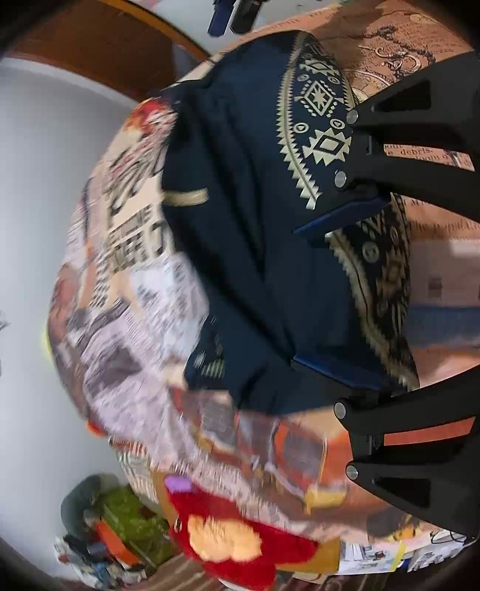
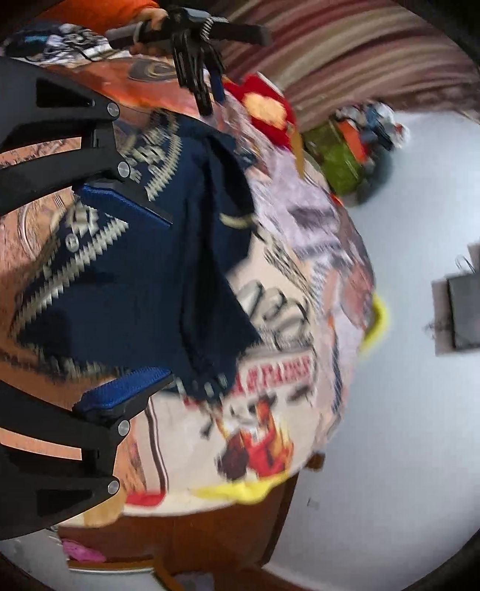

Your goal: Fold large clothes

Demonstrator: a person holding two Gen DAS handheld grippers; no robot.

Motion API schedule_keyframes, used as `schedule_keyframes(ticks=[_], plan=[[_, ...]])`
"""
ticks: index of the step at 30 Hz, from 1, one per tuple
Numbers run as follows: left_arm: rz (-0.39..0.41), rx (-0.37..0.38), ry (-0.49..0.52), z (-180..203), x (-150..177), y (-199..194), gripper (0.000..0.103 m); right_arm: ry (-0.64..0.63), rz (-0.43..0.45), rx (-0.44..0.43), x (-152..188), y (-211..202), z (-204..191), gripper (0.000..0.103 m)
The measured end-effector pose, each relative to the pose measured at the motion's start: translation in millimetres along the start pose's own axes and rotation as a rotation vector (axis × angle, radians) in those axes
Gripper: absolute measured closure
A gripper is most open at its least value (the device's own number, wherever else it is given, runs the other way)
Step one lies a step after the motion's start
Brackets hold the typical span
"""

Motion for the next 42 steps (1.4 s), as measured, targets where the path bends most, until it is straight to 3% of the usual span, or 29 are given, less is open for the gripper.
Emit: schedule_keyframes(ticks=[6,13,18,21,26,30,34,38,42], plan=[[-0.032,-0.062,0.024,18.6,-12.3,44.5,0.039,-0.074,-0.091,0.003,7.5,61.3,-29.3,0.029],[-0.02,-0.246,-0.013,-17.2,-49.4,78.2,0.039,-0.048,-0.126,0.01,1.8,102.7,-24.1,0.028],[0.013,-0.214,-0.14,-57.2,-68.2,63.2,0.039,-0.006,-0.11,0.039,-9.3,103.3,-7.8,0.028],[0.027,-0.186,-0.151,-61.7,-71.8,50.2,0.039,0.017,-0.104,0.049,-14.4,101.5,-3.3,0.028],[0.139,-0.276,-0.126,-66.0,-77.5,3.8,0.039,0.002,-0.074,0.014,-18.9,88.3,-20.5,0.028],[0.137,-0.195,-0.171,-76.1,-76.0,-21.7,0.039,-0.058,-0.045,-0.002,-20.3,75.2,-44.8,0.028],[0.101,-0.1,-0.1,-53.7,-53.2,-28.9,0.035,-0.107,-0.03,-0.019,-20.4,68.9,-68.9,0.028],[0.042,-0.003,-0.043,-24.2,-28.7,-13.0,0.033,-0.131,-0.079,-0.045,-10.8,79.4,-88.3,0.025],[-0.092,0.071,-0.03,3.4,0.4,32.1,0.033,-0.171,-0.178,-0.023,8.2,104.7,-93.6,0.02]])
Point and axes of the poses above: each gripper's, at about its wrist camera, not at the fingertips, and y roughly the way its jaws point, z to its right, x to its underside, the point moved 3 cm from there along y, roughly the way its jaws point, and after that the axes turned 4 degrees about -z, right-handed, at the moved point
